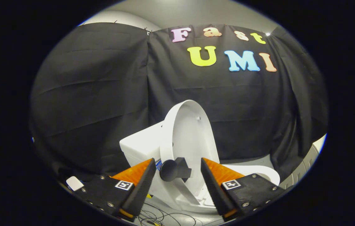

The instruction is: Open the toilet lid.

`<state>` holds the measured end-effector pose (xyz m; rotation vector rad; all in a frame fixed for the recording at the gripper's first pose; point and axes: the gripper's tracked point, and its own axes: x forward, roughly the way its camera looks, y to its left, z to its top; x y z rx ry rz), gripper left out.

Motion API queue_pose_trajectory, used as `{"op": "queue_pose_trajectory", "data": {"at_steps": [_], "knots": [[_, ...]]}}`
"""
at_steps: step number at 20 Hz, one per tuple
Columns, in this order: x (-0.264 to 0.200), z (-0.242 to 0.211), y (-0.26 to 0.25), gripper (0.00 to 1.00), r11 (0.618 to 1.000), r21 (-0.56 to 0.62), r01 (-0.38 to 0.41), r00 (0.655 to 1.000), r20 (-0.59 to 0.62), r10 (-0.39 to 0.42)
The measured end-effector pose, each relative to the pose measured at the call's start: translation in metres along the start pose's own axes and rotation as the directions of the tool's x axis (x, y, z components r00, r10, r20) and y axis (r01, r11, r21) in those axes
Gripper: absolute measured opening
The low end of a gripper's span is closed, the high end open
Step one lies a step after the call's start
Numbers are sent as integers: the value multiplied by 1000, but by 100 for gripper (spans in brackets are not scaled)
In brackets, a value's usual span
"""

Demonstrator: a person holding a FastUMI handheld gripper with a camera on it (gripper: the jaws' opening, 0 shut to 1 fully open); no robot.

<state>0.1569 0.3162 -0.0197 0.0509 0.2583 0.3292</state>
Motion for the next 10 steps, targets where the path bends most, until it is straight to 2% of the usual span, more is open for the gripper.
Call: {"op": "queue_pose_trajectory", "data": {"at_steps": [1, 3, 7, 10], "knots": [[-10, 12, 0, 95, 999, 10, -32, 999, 40, 32], [-32, 31, -16, 95, 999, -1, -35, 995, 93, 35], [-71, 44, -54, 95, 996, -85, 8, 993, 121, 2], [-105, 50, -90, 95, 982, -178, 71, 988, 149, -44]]}}
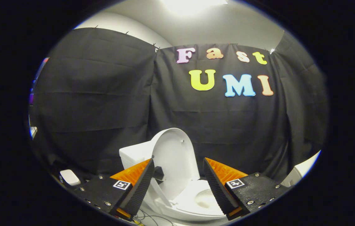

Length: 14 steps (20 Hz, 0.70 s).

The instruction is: Open the toilet lid.

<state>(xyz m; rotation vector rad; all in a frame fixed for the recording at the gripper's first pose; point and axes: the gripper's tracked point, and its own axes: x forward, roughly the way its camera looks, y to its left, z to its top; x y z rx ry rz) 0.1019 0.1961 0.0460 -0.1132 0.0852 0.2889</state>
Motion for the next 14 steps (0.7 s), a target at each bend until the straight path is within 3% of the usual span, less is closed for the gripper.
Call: {"op": "queue_pose_trajectory", "data": {"at_steps": [2, 8, 14], "knots": [[-17, -3, -24, 95, 999, -36, 39, 999, 7, -39], [-67, 0, -80, 95, 986, 21, 165, 985, 39, -166], [-119, -20, -101, 95, 980, -51, 193, 980, 48, -191]]}}
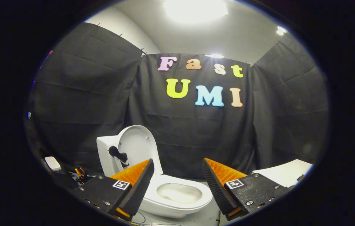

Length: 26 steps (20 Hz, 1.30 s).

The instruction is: Open the toilet lid.

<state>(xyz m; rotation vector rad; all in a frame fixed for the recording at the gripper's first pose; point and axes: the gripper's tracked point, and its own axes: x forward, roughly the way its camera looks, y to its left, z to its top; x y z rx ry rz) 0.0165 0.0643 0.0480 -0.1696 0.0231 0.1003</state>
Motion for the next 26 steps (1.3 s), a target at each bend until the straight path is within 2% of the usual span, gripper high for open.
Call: {"op": "queue_pose_trajectory", "data": {"at_steps": [3, 11, 26], "knots": [[-4, -13, -16, 94, 999, -23, 38, 999, 0, -38], [-11, -38, -37, 95, 995, 35, 93, 995, -39, -92], [-15, -37, -35, 95, 995, 41, 87, 996, -36, -86]]}}
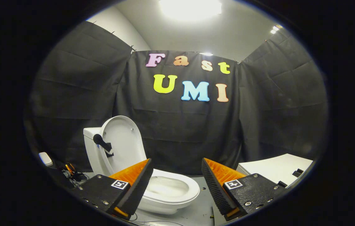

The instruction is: Open the toilet lid.

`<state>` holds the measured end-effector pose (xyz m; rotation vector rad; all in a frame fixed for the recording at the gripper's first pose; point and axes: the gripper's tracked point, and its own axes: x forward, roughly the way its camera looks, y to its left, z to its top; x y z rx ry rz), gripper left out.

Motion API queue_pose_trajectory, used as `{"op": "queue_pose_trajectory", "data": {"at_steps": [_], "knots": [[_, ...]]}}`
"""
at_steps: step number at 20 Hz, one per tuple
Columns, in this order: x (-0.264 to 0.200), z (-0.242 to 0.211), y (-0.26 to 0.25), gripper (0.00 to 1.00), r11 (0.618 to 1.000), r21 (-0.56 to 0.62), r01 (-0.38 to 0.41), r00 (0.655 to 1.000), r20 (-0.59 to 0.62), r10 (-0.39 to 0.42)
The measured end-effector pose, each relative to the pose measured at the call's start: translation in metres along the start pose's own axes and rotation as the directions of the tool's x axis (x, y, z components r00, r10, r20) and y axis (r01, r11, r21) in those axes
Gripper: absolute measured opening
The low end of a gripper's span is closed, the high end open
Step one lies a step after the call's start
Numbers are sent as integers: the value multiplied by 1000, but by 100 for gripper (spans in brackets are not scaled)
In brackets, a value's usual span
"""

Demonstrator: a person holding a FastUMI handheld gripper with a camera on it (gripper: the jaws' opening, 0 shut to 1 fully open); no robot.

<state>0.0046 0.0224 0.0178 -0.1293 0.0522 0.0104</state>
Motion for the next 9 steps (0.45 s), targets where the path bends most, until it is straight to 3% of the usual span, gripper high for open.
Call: {"op": "queue_pose_trajectory", "data": {"at_steps": [9], "knots": [[-2, 1, -1, 95, 1000, 3, -6, 1000, 2, 6]]}}
